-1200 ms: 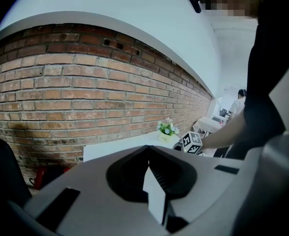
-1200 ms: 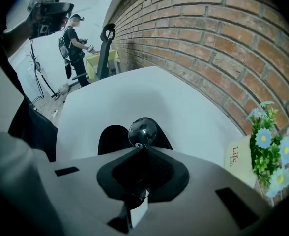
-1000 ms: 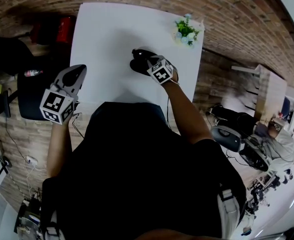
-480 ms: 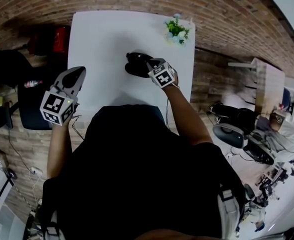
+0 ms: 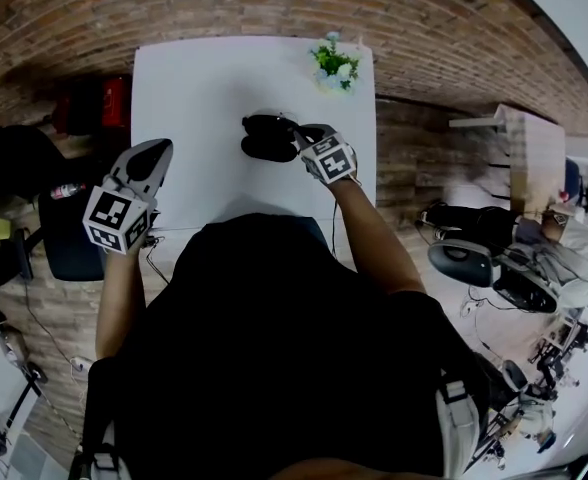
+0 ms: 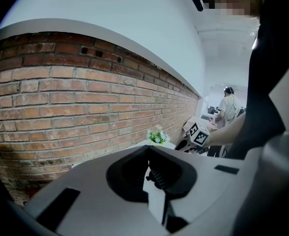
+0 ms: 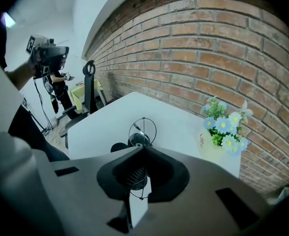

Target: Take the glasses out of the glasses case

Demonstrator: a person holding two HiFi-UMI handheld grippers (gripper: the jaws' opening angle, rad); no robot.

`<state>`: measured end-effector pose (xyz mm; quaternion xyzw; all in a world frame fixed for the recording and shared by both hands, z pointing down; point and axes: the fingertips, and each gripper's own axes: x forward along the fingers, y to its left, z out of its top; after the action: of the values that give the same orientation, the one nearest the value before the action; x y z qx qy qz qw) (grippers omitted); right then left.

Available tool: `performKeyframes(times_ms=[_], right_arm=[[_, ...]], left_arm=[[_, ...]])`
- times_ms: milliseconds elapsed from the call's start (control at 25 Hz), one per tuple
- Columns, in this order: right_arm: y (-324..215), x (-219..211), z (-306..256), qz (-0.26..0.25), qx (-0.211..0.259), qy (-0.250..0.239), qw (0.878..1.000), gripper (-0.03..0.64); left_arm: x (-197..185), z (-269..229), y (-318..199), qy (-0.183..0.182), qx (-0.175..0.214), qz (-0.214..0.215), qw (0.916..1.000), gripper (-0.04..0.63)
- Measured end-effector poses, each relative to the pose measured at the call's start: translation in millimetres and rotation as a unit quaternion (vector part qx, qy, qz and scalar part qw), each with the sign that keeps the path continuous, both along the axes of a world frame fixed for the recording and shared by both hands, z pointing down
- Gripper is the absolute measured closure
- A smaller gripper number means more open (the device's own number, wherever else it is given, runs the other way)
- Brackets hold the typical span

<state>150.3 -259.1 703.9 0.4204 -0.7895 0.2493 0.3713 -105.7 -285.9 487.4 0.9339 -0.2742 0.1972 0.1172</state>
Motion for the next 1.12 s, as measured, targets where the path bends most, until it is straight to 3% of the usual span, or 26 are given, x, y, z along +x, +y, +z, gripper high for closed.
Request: performKeyframes(times_ms=[1120], right_arm=[[24.1,17.7,-94.2,0.042,0.093,-0.021,0.995,0.591]], left_arm=[[42.0,-20.4,2.4,-0.002,0.017,0.055,0.9983,0.584]])
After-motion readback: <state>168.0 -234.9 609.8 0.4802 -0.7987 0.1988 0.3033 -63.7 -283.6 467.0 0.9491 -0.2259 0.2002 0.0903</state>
